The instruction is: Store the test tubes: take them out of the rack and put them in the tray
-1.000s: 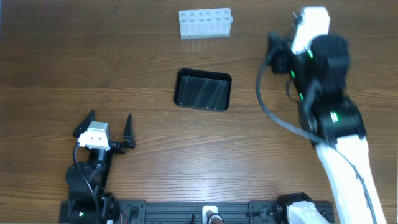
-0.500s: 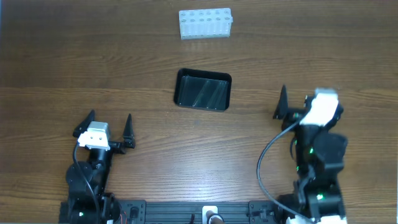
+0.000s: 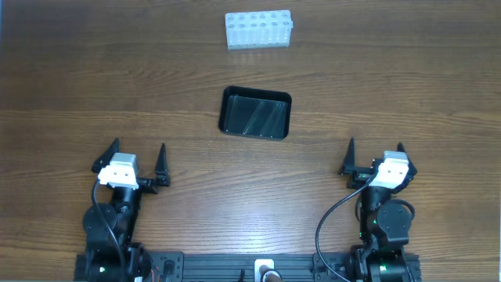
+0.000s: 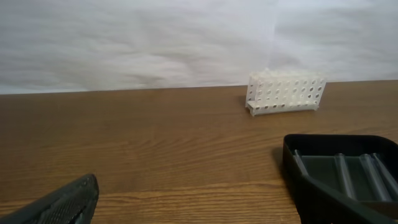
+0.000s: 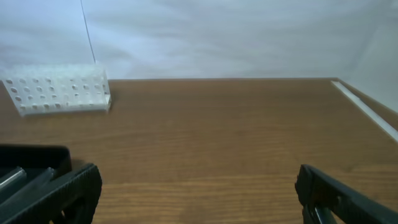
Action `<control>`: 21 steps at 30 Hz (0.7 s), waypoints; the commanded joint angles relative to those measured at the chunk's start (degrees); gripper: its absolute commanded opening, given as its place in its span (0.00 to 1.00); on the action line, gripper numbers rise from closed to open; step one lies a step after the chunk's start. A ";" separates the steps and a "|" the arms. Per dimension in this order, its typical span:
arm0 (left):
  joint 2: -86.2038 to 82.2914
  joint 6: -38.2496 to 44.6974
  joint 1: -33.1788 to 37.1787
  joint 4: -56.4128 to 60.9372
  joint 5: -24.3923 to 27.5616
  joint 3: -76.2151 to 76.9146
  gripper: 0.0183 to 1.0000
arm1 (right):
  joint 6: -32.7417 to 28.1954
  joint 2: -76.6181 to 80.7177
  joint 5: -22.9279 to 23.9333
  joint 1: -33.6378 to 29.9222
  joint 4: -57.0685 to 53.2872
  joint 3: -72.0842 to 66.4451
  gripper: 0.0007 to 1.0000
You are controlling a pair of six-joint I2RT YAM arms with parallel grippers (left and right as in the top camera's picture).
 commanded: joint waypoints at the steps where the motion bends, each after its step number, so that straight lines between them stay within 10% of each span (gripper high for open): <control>1: -0.42 0.83 0.28 -0.09 0.74 -0.26 1.00 | -0.07 -3.17 0.68 -0.48 -2.08 -0.79 0.99; 21: -0.42 0.83 0.28 -0.09 0.74 -0.26 1.00 | -3.72 -3.82 0.68 -1.38 -2.12 -0.79 0.99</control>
